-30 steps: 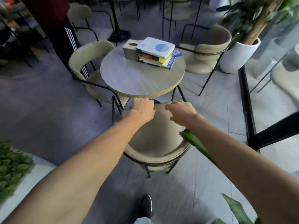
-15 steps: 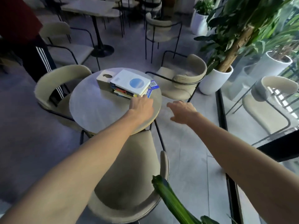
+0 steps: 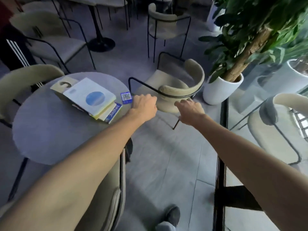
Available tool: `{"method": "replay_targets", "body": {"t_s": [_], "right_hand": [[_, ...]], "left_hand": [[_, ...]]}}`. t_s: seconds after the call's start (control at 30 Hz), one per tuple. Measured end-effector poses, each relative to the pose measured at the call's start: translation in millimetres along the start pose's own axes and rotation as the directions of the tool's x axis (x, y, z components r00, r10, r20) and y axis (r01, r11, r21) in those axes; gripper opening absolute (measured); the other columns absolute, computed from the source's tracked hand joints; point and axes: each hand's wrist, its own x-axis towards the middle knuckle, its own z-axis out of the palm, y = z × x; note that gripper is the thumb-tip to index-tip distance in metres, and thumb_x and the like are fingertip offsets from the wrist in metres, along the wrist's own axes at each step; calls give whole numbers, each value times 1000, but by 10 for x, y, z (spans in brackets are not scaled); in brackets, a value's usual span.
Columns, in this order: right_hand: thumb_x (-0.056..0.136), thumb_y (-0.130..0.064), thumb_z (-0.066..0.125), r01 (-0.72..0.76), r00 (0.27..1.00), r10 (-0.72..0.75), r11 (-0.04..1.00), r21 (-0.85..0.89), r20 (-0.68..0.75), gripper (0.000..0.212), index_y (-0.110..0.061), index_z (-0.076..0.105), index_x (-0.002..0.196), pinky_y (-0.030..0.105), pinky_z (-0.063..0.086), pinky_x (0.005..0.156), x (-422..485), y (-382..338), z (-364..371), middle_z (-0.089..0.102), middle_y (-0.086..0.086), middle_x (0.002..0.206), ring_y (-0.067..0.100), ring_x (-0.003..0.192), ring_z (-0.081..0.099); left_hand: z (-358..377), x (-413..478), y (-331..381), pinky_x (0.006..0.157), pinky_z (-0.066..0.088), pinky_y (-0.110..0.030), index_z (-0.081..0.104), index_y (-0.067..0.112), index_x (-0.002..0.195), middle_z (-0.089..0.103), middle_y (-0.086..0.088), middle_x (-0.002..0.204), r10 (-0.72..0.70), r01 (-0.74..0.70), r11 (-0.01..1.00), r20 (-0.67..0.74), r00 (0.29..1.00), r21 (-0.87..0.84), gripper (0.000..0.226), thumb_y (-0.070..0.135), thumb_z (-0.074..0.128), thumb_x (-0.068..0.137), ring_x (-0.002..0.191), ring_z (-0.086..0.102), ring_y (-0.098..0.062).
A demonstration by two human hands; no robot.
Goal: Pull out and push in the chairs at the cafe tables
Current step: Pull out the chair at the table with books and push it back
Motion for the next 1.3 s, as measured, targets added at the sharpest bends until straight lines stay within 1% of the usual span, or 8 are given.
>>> {"method": "replay_targets", "body": {"t_s": [0.4, 0.53, 0.67, 0.77, 0.97, 1.07, 1.2, 1.3], "right_hand": [[83, -26, 73, 35, 998, -35, 999, -10, 57, 55, -18, 50, 132, 44, 48, 95, 1044, 1940, 478, 59, 9, 126, 32, 122, 52], [81, -30, 75, 64, 994, -61, 997, -33, 90, 65, -20, 44, 137, 47, 49, 93, 1615, 2300, 680, 53, 9, 131, 33, 123, 48], [79, -31, 77, 98, 979, -84, 993, -66, 185, 82, -23, 33, 147, 54, 45, 95, 2313, 2592, 921, 43, 9, 141, 34, 131, 40], [79, -30, 77, 160, 966, -133, 981, -110, 221, 81, -22, 33, 147, 59, 42, 99, 2830, 2785, 1161, 41, 12, 143, 36, 133, 37], [81, -31, 74, 287, 928, -239, 948, -139, 287, 75, -19, 37, 145, 57, 33, 109, 3448, 3120, 1671, 42, 12, 146, 35, 137, 35], [84, -20, 69, 377, 905, -332, 916, -140, 266, 63, -20, 45, 142, 61, 22, 114, 3659, 3228, 1852, 48, 11, 141, 37, 136, 38], [84, -15, 62, 452, 879, -414, 881, -139, 236, 57, -24, 48, 138, 62, 20, 113, 3906, 3408, 1987, 53, 7, 136, 35, 131, 40], [83, -15, 65, 471, 861, -428, 875, -113, 275, 58, -26, 47, 137, 69, 21, 108, 4083, 3478, 2059, 50, 6, 135, 32, 131, 38]], "left_hand": [[211, 1733, 1243, 89, 39, -40, 60, 19, 118, 61, -7, 121, -10, 9, 1000, 85, 996, 12, 27, 28, 49, 95, 113, 57, -30], [525, 2316, 1327, 97, 39, -45, 59, 22, 119, 60, -7, 119, -8, -2, 999, 187, 982, 50, 28, 26, 51, 92, 113, 57, -31], [910, 2943, 1386, 97, 39, -48, 55, 22, 121, 56, -9, 119, 6, -25, 997, 241, 971, 75, 34, 38, 55, 91, 114, 54, -33], [1265, 3352, 1481, 99, 36, -48, 52, 22, 126, 52, -11, 126, -7, -6, 999, 246, 969, 53, 46, 48, 57, 89, 119, 50, -33], [1819, 3824, 1719, 95, 37, -44, 53, 22, 127, 53, -10, 125, -77, 71, 997, 294, 953, 31, 39, 36, 56, 90, 115, 51, -32], [1987, 3895, 1781, 99, 39, -46, 49, 21, 134, 53, -11, 128, -134, 145, 989, 398, 908, 3, 43, 33, 52, 94, 118, 50, -32], [2068, 4072, 1849, 101, 36, -45, 46, 18, 134, 50, -11, 134, -141, 163, 987, 509, 849, 2, 38, 24, 49, 96, 123, 47, -33], [2122, 4184, 1827, 103, 33, -47, 46, 20, 136, 49, -9, 137, -148, 215, 976, 592, 792, -44, 39, 35, 48, 99, 127, 45, -32]]}}
